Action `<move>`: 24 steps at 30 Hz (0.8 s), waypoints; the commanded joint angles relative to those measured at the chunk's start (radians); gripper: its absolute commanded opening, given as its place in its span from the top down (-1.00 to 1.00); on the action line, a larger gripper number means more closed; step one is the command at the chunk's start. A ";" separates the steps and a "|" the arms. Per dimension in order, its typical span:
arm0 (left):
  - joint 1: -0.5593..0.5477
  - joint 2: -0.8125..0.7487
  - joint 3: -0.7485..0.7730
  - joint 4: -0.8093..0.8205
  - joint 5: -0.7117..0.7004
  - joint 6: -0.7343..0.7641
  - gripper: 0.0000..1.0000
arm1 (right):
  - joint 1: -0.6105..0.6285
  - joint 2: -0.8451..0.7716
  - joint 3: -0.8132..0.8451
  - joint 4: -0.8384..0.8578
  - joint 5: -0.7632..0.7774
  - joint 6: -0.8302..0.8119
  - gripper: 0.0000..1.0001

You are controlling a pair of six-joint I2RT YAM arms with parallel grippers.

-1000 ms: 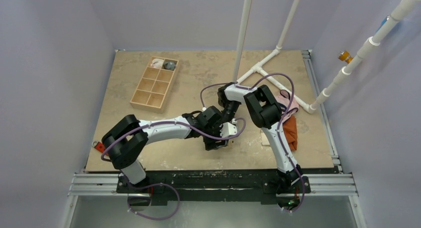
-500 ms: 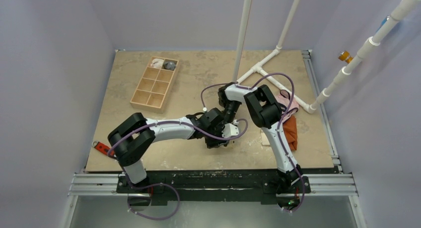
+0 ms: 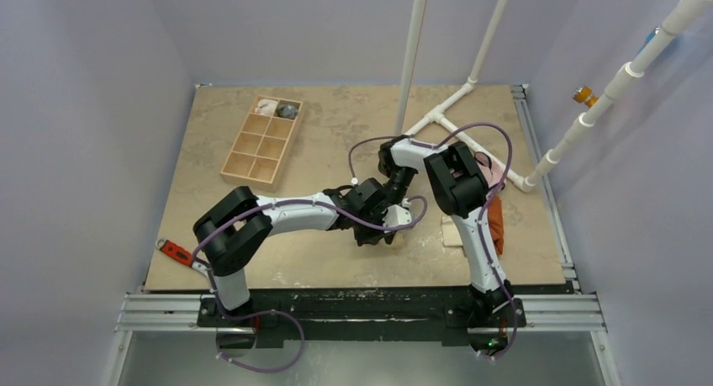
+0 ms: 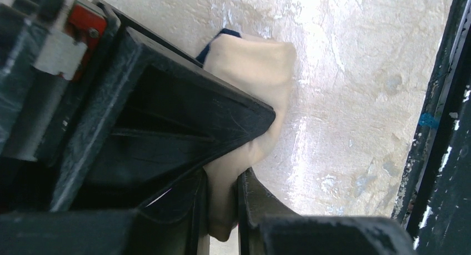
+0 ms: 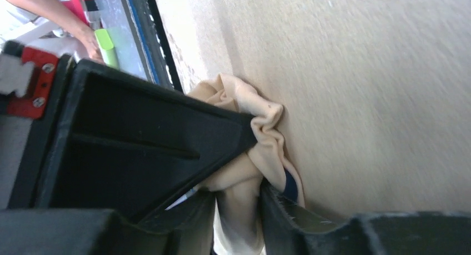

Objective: Roll the underwear
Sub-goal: Roll the underwear to the center of the board.

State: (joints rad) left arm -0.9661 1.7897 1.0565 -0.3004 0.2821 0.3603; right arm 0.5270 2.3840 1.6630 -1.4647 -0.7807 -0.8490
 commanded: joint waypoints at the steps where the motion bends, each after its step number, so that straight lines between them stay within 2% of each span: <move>1: -0.010 0.100 0.024 -0.023 0.035 0.024 1.00 | -0.041 -0.064 -0.030 0.259 0.096 -0.041 0.18; 10: -0.009 0.151 0.056 -0.064 0.016 0.026 1.00 | -0.104 -0.151 -0.115 0.265 0.116 -0.049 0.11; 24: -0.009 0.177 0.074 -0.085 -0.006 0.028 1.00 | -0.223 -0.221 -0.139 0.248 0.134 -0.073 0.09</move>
State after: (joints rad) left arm -0.9657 1.8881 1.1675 -0.2798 0.2974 0.3626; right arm 0.3519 2.2002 1.5291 -1.3193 -0.7036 -0.8783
